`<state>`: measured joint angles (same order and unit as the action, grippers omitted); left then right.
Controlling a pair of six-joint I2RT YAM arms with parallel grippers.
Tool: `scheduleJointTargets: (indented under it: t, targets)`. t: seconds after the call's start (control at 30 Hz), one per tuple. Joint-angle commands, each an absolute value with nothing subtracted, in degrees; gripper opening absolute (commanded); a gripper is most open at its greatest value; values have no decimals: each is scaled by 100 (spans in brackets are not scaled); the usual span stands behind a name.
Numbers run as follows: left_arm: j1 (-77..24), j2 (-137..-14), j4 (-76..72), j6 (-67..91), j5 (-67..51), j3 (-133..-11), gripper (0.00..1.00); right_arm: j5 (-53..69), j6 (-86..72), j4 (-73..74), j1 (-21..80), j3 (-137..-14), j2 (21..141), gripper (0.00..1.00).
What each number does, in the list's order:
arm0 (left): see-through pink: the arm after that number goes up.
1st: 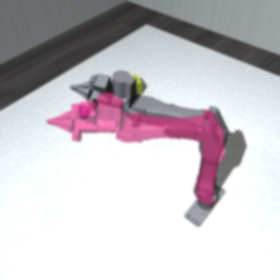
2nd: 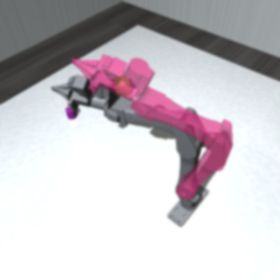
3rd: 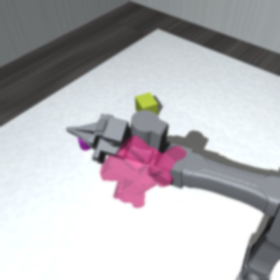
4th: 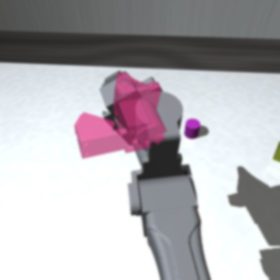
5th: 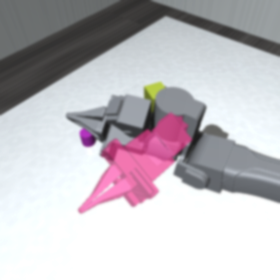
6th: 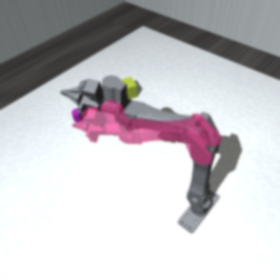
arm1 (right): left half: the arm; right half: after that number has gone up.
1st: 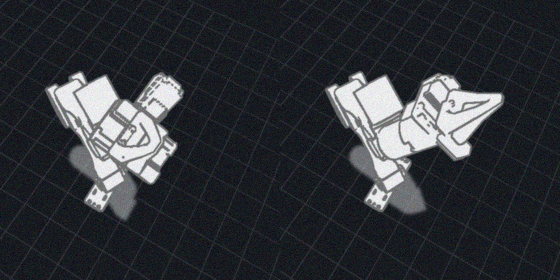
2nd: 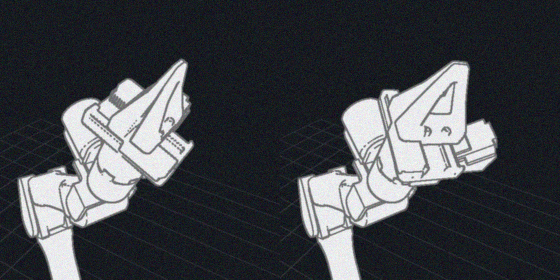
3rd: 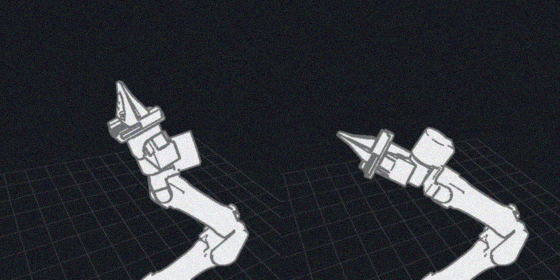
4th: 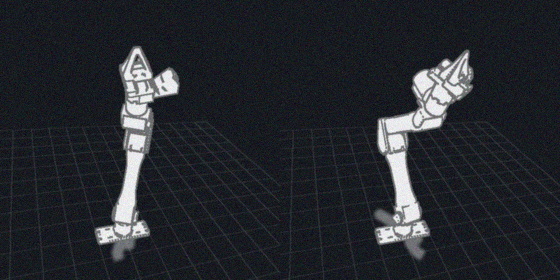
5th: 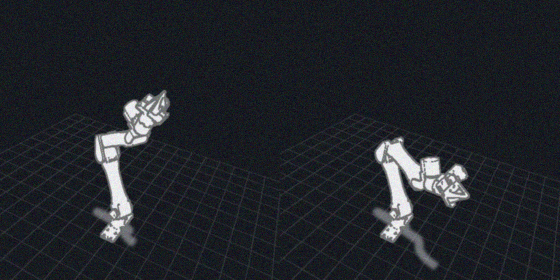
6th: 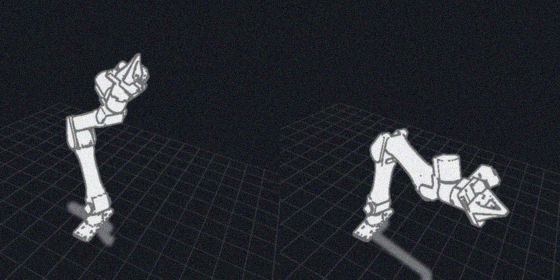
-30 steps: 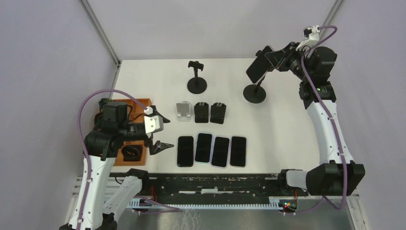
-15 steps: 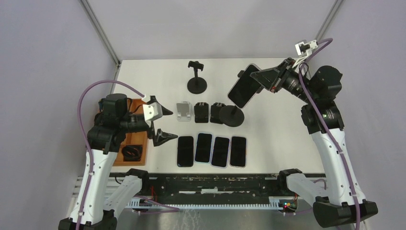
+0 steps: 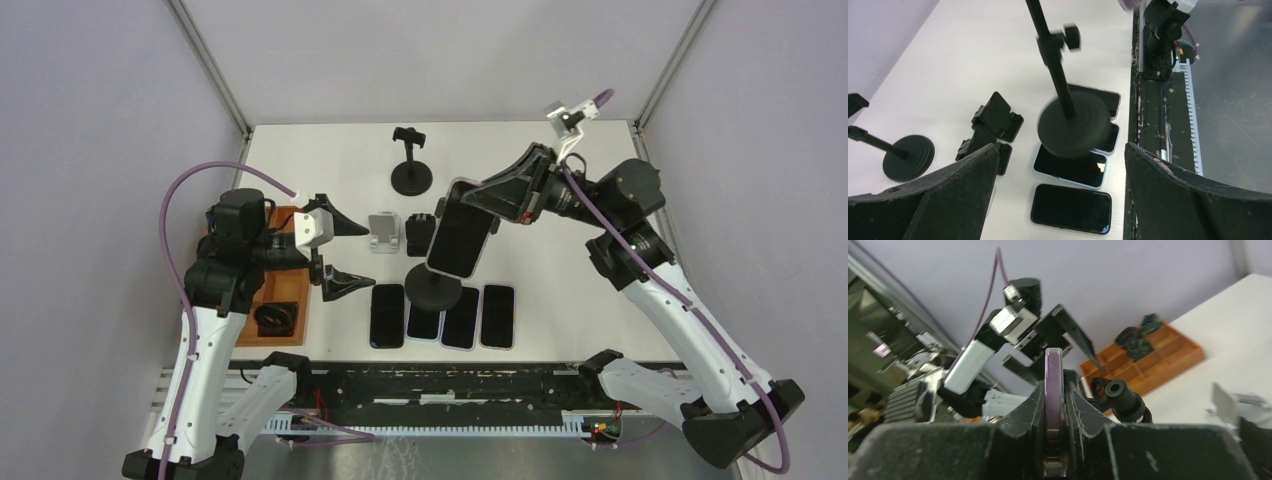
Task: Remove the phone from the phone stand
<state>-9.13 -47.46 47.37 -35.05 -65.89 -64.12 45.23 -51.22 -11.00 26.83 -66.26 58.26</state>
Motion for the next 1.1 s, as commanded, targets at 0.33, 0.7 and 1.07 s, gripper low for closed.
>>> scheduleJointTargets:
  t: [0.33,0.7,1.07]
  targets:
    - [-914,-4909,4100,-2675,-7815,-6355,100,3710,-4798,-2574,5174,-7629,7086,0]
    - [-914,-4995,5879,-4141,-8271,-6332,94,3532,-4595,-3000,5640,-7781,7489,0]
    - [-915,-5837,8131,-6636,-8455,-7009,32,2864,-3639,-3211,5905,-7010,7090,0]
